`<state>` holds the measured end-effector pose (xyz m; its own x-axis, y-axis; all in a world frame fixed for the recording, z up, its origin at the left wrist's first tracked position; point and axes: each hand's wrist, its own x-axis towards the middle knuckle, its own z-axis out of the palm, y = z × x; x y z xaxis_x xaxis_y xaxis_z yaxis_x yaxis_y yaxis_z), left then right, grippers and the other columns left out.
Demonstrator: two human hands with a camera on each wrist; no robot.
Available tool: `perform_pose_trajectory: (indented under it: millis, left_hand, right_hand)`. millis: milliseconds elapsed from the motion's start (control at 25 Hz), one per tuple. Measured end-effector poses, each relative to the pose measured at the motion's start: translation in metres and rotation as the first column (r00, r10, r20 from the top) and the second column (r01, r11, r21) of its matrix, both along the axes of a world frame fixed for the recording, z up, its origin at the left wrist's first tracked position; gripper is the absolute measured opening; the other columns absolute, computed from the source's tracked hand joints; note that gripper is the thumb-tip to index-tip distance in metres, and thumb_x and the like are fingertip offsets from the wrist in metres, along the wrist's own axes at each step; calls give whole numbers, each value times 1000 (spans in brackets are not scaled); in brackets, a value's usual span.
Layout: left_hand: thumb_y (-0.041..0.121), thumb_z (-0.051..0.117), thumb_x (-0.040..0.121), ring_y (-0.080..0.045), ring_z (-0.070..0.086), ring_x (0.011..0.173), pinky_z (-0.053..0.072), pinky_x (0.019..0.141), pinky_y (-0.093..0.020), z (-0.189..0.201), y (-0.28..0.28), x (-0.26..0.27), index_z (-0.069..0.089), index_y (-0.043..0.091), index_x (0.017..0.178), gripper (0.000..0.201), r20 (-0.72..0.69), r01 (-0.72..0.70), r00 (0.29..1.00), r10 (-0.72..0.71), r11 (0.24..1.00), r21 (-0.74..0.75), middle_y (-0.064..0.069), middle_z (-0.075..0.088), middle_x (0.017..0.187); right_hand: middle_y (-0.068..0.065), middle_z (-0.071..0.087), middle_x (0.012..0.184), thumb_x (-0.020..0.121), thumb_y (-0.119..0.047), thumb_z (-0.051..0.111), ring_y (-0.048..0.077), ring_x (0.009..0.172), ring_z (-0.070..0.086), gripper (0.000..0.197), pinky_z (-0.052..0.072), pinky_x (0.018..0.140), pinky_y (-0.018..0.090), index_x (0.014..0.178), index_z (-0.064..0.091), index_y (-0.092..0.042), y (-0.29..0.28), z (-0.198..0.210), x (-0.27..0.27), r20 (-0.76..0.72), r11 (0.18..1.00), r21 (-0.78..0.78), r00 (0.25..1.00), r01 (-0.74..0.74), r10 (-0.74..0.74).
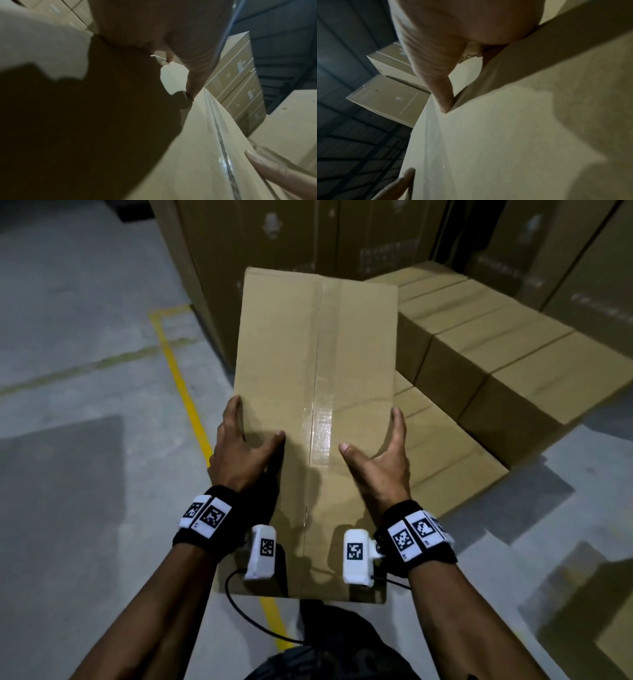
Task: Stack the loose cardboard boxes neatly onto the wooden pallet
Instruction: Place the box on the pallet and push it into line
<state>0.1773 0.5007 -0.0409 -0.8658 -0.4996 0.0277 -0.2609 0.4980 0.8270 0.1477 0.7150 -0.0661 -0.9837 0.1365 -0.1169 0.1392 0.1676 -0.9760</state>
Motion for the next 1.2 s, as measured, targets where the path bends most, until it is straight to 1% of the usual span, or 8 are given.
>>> perform_pose_trajectory:
  millis: [160,280,360,480,640,840,1000,1200]
  left_hand:
    - [54,73,79,-33,47,130,35,96,-35,11,-44,-79,15,46,149,92,10,-57,998,57,998,31,7,39,153]
    - [56,74,77,-39,50,124,38,95,-40,11,-79,-136,14,48,147,92,22,-64,998,63,996,56,3,43,151]
    - [56,73,77,-40,52,120,39,94,-42,1,-101,-177,16,48,144,89,32,-51,998,50,997,56,1,47,147]
    - [54,74,77,-38,55,118,40,93,-40,-16,-139,-247,19,46,142,85,30,30,999,-33,995,95,1,52,141]
    - [50,77,79,-35,52,124,37,95,-36,-27,-190,-354,22,37,147,88,15,191,981,-194,974,118,-2,50,144]
    - [53,79,72,-32,46,132,34,113,-53,-31,-238,-471,17,43,143,95,47,391,911,-409,896,209,-2,42,151]
    - [33,82,78,-20,47,122,37,107,-37,-36,-244,-545,24,31,145,89,45,473,863,-504,836,278,4,47,135]
    - [29,85,76,-23,48,121,40,109,-45,-69,-230,-651,26,28,144,91,98,521,816,-570,798,304,8,44,123]
  right_hand:
    - [-2,36,159,66,-43,87,29,140,40,105,39,112,55,140,16,-66,-49,14,-88,20,999,43,1000,-6,5]
    - [-1,50,148,56,-56,84,29,129,51,106,44,107,54,138,17,-63,-83,14,-147,39,996,86,999,16,-20]
    - [-1,52,145,56,-58,84,30,126,52,106,45,106,55,139,18,-60,-104,10,-182,55,993,115,998,29,-36]
    - [2,49,148,59,-58,83,32,128,51,106,43,107,55,142,16,-55,-138,-2,-233,64,983,163,993,84,-96]
    - [-2,56,139,59,-57,84,27,122,55,105,45,106,52,141,20,-53,-186,-9,-307,58,960,167,970,225,-237]
    - [-2,61,130,57,-57,83,27,115,58,103,48,104,51,140,22,-54,-227,-2,-379,95,917,152,918,368,-384]
    - [-1,61,129,60,-55,83,29,116,57,103,46,106,50,142,21,-52,-238,-7,-428,156,885,153,874,439,-460]
    - [1,60,129,47,-63,81,28,115,58,107,49,103,47,137,25,-54,-230,-38,-512,191,845,143,824,515,-534]
